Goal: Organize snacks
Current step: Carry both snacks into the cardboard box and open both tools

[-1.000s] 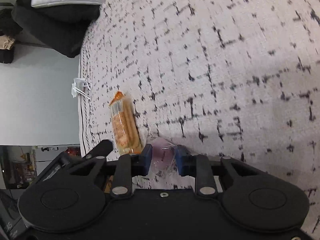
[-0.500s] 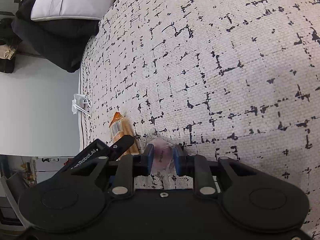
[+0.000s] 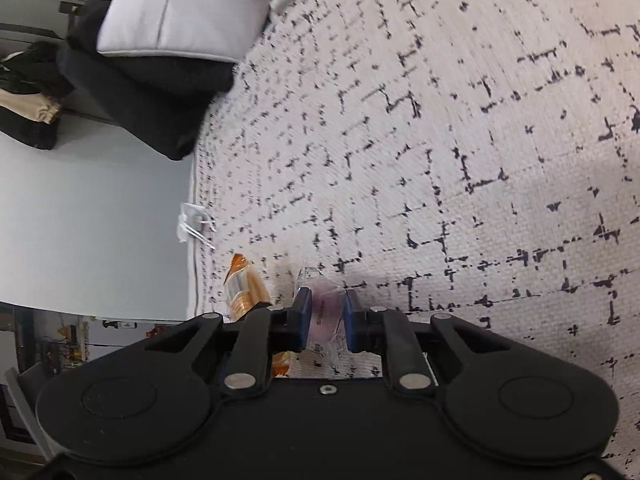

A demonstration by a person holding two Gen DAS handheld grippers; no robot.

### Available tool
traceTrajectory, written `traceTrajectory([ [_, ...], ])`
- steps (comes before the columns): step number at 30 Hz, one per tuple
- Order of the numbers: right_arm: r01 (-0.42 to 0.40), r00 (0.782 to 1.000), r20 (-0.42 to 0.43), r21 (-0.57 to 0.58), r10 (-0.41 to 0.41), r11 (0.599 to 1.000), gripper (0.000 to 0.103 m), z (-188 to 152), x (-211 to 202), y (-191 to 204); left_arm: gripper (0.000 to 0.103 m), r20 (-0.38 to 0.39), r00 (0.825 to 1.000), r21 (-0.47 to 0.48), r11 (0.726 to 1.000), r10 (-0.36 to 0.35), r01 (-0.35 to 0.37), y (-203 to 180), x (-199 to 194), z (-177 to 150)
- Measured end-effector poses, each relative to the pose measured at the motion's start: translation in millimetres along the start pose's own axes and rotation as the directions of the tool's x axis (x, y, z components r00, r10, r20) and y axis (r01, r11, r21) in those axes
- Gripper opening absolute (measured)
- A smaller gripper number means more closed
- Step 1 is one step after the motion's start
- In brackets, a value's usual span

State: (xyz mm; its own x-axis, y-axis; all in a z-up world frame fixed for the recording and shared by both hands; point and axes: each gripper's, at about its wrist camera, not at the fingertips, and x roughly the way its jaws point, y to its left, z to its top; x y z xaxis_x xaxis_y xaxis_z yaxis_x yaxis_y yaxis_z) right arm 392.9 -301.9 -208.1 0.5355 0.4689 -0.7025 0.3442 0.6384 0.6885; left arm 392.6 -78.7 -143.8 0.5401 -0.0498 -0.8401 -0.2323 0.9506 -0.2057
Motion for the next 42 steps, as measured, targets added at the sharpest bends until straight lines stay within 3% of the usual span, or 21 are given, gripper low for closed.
traceTrajectory([
  [9, -0.075, 0.997, 0.006, -0.048, 0.076, 0.996, 0.016, -9.5, -25.1, 20.0, 0.037, 0.057, 0.998, -0.023, 1.000, -0.003, 0.004, 5.5, -56.2, -7.0],
  [15, -0.099, 0.995, 0.010, -0.139, 0.101, 0.985, 0.015, -24.7, -41.1, 39.1, 0.037, 0.096, 0.995, -0.051, 0.999, 0.001, 0.004, 18.9, -94.8, -17.0],
  [19, -0.106, 0.994, 0.008, -0.230, 0.111, 0.967, 0.014, -38.9, -49.1, 55.6, 0.037, 0.125, 0.992, -0.070, 0.998, 0.013, -0.005, 31.8, -118.1, -19.1],
  [28, -0.204, 0.978, -0.031, -0.360, 0.207, 0.910, 0.012, -69.6, -67.9, 93.8, 0.037, 0.182, 0.983, -0.117, 0.993, 0.039, -0.018, 69.5, -169.2, -26.7],
  [42, -0.234, 0.972, -0.103, -0.489, 0.211, 0.840, 0.012, -119.9, -70.1, 124.0, 0.037, 0.211, 0.975, -0.200, 0.979, 0.074, -0.031, 132.0, -210.4, -46.6],
])
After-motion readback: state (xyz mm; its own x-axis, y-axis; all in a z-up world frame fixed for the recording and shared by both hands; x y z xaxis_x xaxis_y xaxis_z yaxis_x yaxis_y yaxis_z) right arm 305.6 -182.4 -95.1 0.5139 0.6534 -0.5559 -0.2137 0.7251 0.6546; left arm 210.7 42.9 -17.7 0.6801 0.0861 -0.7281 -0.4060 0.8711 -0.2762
